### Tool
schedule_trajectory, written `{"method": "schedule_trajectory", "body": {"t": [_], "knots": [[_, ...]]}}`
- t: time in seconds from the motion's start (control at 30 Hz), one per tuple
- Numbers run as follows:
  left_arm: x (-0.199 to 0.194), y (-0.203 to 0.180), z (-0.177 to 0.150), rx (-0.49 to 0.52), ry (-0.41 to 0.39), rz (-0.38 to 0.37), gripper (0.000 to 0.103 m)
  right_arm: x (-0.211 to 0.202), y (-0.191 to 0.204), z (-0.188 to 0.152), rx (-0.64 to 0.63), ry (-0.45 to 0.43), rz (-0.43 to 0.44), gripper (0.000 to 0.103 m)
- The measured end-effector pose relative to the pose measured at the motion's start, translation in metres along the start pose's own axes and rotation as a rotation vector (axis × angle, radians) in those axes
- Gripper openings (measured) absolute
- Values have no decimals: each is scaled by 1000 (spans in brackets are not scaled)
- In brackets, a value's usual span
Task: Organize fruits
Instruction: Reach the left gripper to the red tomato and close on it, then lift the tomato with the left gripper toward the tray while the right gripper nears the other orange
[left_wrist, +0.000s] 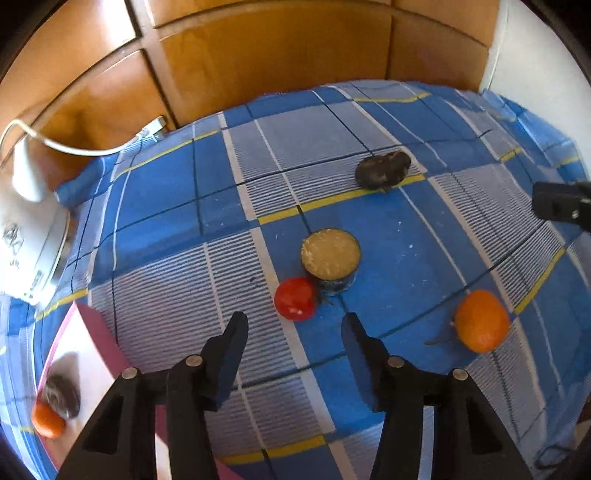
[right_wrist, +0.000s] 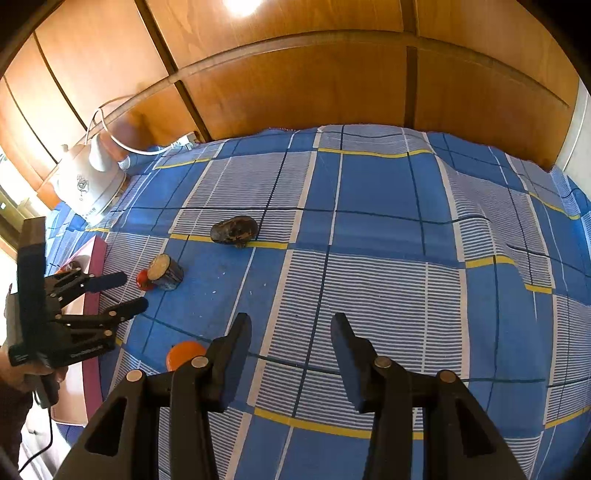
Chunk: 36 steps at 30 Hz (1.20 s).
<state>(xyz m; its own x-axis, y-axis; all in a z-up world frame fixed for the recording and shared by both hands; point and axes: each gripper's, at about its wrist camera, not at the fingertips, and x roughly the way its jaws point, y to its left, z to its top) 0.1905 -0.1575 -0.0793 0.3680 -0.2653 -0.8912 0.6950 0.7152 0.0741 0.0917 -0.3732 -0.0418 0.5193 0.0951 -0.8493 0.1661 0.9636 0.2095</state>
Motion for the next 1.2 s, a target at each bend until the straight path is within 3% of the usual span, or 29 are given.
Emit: {"method": "schedule_trajectory", "body": {"t": [0.1, 0.27, 0.33, 0.47, 0.73, 1.1, 1.2], "knots": [[10, 4, 2, 0, 14, -16, 53, 0, 0, 0, -2, 2, 0, 45], [13, 4, 10, -19, -1, -65, 31, 0, 1, 1, -8, 2, -4, 45], [10, 6, 8, -47, -7, -73, 28, 0, 1, 0, -11, 1, -5, 45], [-8, 11, -9, -160, -22, -127, 28, -1, 3, 0, -16, 1, 1, 45], [-61, -2, -64, -251, -113, -155, 28, -1, 8, -3, -41, 6, 0, 45], [-84, -41, -107, -273, -158, -178, 28, 15, 13, -10, -72, 78, 13, 45], [-87, -48, -113, -275, -161, -191, 28, 17, 18, -12, -81, 89, 67, 45]]}}
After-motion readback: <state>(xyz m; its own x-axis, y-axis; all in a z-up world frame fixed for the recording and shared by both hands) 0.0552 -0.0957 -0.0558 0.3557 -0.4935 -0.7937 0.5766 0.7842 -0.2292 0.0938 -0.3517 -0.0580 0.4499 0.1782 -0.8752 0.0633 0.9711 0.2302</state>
